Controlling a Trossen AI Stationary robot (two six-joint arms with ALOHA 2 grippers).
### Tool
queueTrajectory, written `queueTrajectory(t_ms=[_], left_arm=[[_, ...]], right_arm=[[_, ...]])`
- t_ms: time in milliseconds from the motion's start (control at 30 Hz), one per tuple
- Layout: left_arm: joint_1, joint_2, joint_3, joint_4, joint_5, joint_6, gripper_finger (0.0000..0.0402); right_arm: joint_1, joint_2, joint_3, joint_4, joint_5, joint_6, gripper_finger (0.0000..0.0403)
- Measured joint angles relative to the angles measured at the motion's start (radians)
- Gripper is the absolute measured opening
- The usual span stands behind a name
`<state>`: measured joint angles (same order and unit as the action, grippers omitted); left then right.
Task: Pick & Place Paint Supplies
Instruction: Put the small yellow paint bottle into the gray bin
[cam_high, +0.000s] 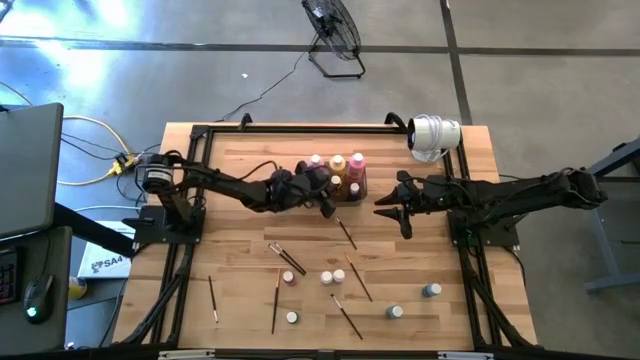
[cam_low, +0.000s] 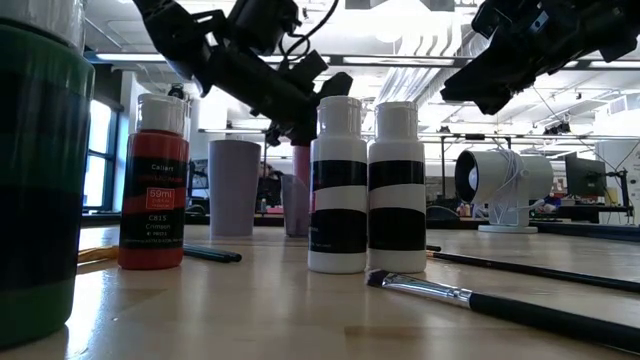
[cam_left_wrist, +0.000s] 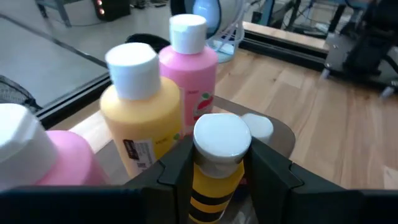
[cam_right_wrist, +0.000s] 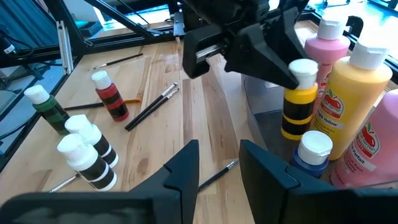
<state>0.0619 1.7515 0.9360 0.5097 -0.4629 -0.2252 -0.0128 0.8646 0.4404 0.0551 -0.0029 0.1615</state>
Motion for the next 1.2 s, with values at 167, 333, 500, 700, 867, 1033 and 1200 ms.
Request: queueTrajectory(t_ms=[167,333,500,700,867,1033,1200], left_arm=[[0.003,0.001,0.0,-0.004,-0.001,-0.022,0.0118],[0.003,0.029,0.001,0.028,-0.003,-0.046,0.0118],[-0.003,0.102,0.015,0.065,-0.003,-0.066,0.0117],[-0.003,0.119,0.084,0.006,0.0,-0.026,0.0117],[-0.003,0.119,0.119,-0.084,0.0,-0.024,0.0117],[-0.003,0.119,0.119,-0.1,0.0,-0.033,0.0117],[-0.003,0.135,0.118,-0.1,-0.003,-0.046,0.0117]], right_arm=[[0.0,0.0,0.0,0.0,0.0,0.003,0.0106],[0.0,0.0,0.0,0.001,0.0,0.002,0.0106],[0.0,0.0,0.0,0.001,0.0,0.003,0.0106],[0.0,0.0,0.0,0.001,0.0,0.003,0.0106],[0.0,0.0,0.0,0.001,0.0,0.003,0.0106],[0.0,0.0,0.0,0.001,0.0,0.003,0.0106],[0.0,0.0,0.0,0.001,0.0,0.003,0.0106]])
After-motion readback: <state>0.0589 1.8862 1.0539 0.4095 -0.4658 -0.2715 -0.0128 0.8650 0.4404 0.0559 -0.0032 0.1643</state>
